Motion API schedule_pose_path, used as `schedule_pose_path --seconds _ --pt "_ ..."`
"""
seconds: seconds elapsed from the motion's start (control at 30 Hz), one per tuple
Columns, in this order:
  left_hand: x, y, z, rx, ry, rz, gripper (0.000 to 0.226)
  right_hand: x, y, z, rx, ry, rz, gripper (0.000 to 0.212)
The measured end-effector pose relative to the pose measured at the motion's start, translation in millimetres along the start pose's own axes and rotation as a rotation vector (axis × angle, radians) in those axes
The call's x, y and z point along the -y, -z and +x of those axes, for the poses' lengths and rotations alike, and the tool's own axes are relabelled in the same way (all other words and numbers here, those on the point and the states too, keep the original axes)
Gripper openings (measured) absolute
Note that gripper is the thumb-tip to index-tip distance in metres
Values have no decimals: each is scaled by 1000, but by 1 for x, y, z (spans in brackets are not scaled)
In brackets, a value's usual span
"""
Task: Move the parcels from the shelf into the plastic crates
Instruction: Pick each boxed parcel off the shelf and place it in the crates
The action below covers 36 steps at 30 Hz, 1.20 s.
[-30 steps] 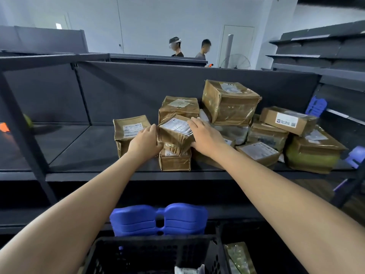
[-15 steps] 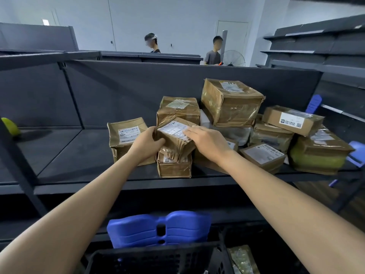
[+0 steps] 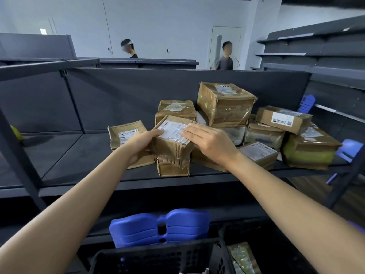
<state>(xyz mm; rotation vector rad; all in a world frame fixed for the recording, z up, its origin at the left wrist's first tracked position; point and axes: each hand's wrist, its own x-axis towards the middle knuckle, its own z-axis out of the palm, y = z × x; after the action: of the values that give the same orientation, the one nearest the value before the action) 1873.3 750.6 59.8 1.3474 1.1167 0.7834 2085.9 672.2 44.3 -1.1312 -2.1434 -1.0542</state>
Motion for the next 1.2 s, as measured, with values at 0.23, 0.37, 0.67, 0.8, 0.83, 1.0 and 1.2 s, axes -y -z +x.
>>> schedule_pose_path --seconds 0.23,0.37,0.67,0.8,0.83,1.0,1.2 --pt "29 -27 -44 -184 -144 -297 20 58 28 -3 77 -1054 642 41" --pt "45 -39 -68 -277 -257 -347 21 90 30 -6 -30 -1367 1145 33" --pt "79 -53 -113 -278 -393 -271 31 119 43 -24 -124 -1392 1315 11" --pt "86 -41 -118 -190 -275 -290 52 116 56 -31 -123 -1404 1281 9" --pt "85 -34 -117 -174 -248 -270 66 114 60 -32 -106 -1411 1270 10" --pt "62 1 -118 11 -254 -170 46 100 77 -36 78 -1323 1232 12" --pt "59 12 -130 243 -165 -15 27 96 81 -25 307 -1157 1068 27"
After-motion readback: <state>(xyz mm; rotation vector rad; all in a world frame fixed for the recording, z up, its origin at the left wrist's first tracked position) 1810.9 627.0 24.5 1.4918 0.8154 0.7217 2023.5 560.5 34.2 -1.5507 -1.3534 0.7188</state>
